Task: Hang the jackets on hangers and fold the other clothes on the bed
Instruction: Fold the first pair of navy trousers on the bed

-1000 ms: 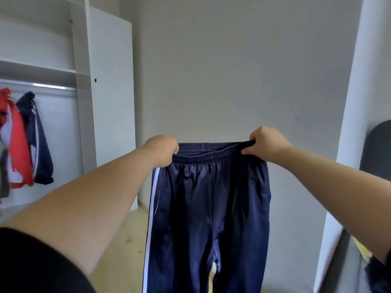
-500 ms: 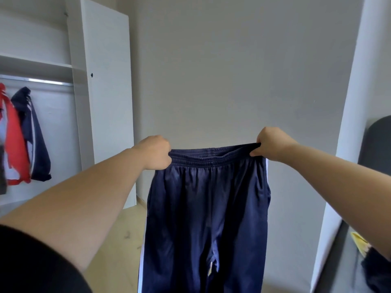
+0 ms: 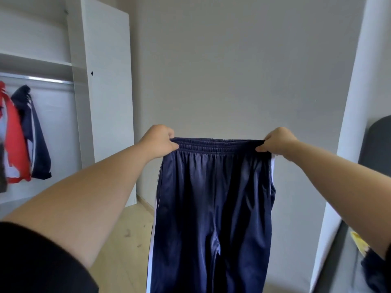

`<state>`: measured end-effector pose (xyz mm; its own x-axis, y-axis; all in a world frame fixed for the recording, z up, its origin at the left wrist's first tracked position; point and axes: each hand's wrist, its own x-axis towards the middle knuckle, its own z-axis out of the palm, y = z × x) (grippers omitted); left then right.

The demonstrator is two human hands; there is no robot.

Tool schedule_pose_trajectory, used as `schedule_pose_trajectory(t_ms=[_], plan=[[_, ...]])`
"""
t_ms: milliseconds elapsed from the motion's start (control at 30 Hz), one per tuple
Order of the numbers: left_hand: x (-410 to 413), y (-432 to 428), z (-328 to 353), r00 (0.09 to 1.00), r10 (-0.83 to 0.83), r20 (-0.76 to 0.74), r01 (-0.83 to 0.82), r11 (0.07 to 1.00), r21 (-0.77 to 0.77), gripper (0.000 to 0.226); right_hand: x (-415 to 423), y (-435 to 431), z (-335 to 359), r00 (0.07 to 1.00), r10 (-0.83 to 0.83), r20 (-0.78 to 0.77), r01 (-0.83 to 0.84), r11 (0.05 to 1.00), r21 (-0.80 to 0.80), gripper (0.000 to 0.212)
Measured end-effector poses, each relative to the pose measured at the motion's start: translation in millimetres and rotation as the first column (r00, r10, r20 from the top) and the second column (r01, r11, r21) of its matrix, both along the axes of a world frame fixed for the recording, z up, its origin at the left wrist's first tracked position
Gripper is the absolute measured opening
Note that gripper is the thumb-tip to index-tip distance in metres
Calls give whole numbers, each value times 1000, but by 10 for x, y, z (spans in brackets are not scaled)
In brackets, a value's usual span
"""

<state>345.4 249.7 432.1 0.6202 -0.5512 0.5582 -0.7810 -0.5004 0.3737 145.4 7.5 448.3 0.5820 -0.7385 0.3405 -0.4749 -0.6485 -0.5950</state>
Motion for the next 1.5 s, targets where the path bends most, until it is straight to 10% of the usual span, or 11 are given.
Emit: schedule_pose_trajectory(t_ms=[200, 400, 600, 833, 900, 1133, 1367, 1500], plan=[[-25, -3, 114, 899, -292, -326, 72, 834, -548, 17, -112, -117, 2, 742, 243, 624, -586, 688, 428, 25], [-64, 71, 76, 928, -168, -332, 171, 985, -20, 22, -264, -16, -144, 641, 470, 607, -767, 410, 493, 28], [-332, -64, 129, 970, -179, 164, 149, 972, 179, 26, -253, 388, -258, 160, 747, 645, -872, -198, 447, 19], [-599, -225, 52, 867, -421, 267, 439, 899, -5, 18, -101, 474, -310, 454, 728, 513, -867, 228, 444, 62], [-682, -255, 48, 858, -462, 223, 486, 872, -61, 17, -76, 490, -332, 450, 719, 530, -865, 202, 460, 80], [-920, -309, 97, 849, -526, 49, 529, 846, -70, 34, -34, 485, -422, 374, 735, 565, -875, 78, 478, 39], [-874, -177, 181, 753, -438, -492, 451, 887, -100, 14, -21, 541, -466, 493, 643, 586, -863, 274, 425, 54], [-846, -141, 91, 800, -392, -454, 459, 887, 43, 10, -20, 572, -470, 533, 592, 604, -846, 377, 377, 30]])
